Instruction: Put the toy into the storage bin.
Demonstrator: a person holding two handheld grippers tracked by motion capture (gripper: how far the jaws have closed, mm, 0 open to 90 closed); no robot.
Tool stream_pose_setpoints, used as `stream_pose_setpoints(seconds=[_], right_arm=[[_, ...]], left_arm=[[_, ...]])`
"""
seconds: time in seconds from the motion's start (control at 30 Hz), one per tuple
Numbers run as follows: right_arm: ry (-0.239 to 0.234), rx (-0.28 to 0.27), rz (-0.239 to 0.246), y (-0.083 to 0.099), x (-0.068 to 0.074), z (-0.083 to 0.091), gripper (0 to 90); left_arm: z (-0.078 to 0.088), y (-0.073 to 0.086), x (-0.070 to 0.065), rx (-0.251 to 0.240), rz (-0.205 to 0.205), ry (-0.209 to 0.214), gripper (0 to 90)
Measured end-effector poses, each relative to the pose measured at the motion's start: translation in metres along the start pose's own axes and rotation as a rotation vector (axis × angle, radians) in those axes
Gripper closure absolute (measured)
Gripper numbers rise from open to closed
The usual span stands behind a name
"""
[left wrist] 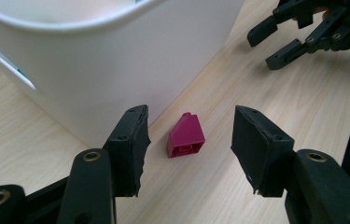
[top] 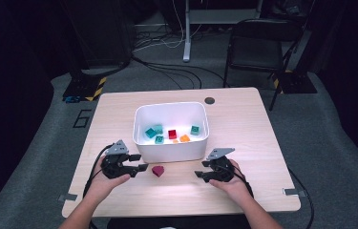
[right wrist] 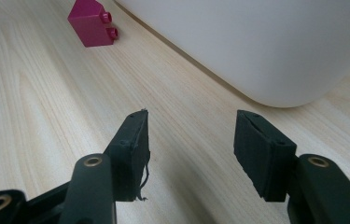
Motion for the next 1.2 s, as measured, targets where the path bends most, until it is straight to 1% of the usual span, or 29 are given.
stream_pose_setpoints(seconds=[0.1, 0.2, 0.23, 0.27, 0.3, 0.4, 0.47, 0.53, 0.67, 0.83, 0.9, 0.97, 1.1, 1.13, 1.2], right_arm=[[0.001, -0.001, -0.001, 0.000, 0.000, 0.000, 44.8], [0.001, -0.001, -0.001, 0.000, 0.000, 0.000, 44.7], [0.000, -0.001, -0.001, 0.000, 0.000, 0.000, 44.7], [0.000, -0.001, -0.001, 0.000, 0.000, 0.000, 44.7], [0.001, -0.002, -0.001, 0.000, 0.000, 0.000, 44.7], [0.001, -0.003, -0.002, 0.000, 0.000, 0.000, 44.8], [0.003, -0.003, -0.004, 0.000, 0.000, 0.000, 44.8], [0.002, -0.004, -0.004, 0.000, 0.000, 0.001, 44.7], [0.002, -0.006, -0.005, 0.000, 0.000, 0.001, 44.7], [0.002, -0.006, -0.004, 0.000, 0.000, 0.001, 44.7], [0.000, -0.007, 0.000, -0.001, -0.001, 0.002, 44.7], [0.002, -0.006, -0.005, 0.000, -0.001, 0.002, 44.7], [0.003, -0.004, -0.008, 0.000, -0.001, 0.002, 44.8], [0.003, -0.002, -0.010, 0.000, -0.001, 0.002, 44.8], [0.003, -0.002, -0.007, 0.000, -0.002, 0.002, 44.7]], left_arm=[[-0.005, 0.008, 0.000, 0.009, -0.004, -0.010, 44.2], [-0.013, 0.018, 0.000, 0.031, -0.013, -0.026, 43.1], [-0.016, 0.021, 0.000, 0.034, -0.007, -0.029, 42.5], [-0.017, 0.024, 0.000, 0.038, -0.013, -0.029, 42.1], [-0.020, 0.026, 0.000, 0.050, -0.009, -0.026, 41.7], [-0.028, 0.034, 0.001, 0.065, 0.000, -0.025, 39.7], [-0.033, 0.037, 0.002, 0.082, -0.006, -0.024, 39.6], [-0.037, 0.039, 0.002, 0.092, -0.003, -0.020, 39.6], [-0.047, 0.041, 0.000, 0.112, -0.014, -0.010, 39.7], [-0.060, 0.043, -0.003, 0.116, -0.018, -0.004, 39.9], [-0.065, 0.044, -0.006, 0.120, -0.015, -0.001, 40.3], [-0.069, 0.045, -0.008, 0.132, -0.029, 0.013, 42.1], [-0.078, 0.046, -0.013, 0.139, -0.042, 0.015, 45.7], [-0.079, 0.045, -0.015, 0.144, -0.052, 0.013, 47.1], [-0.081, 0.045, -0.016, 0.147, -0.073, 0.012, 52.6]])
Point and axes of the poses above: each handheld gripper's, and its own axes: z roughly backward along the jaws, y roughly out of its underside, x roughly to its left, the point moved 1 cm from there along -z, roughly forward along the jaws, and after that the axes turned 14 degrees about -x, right-handed, at the moved point
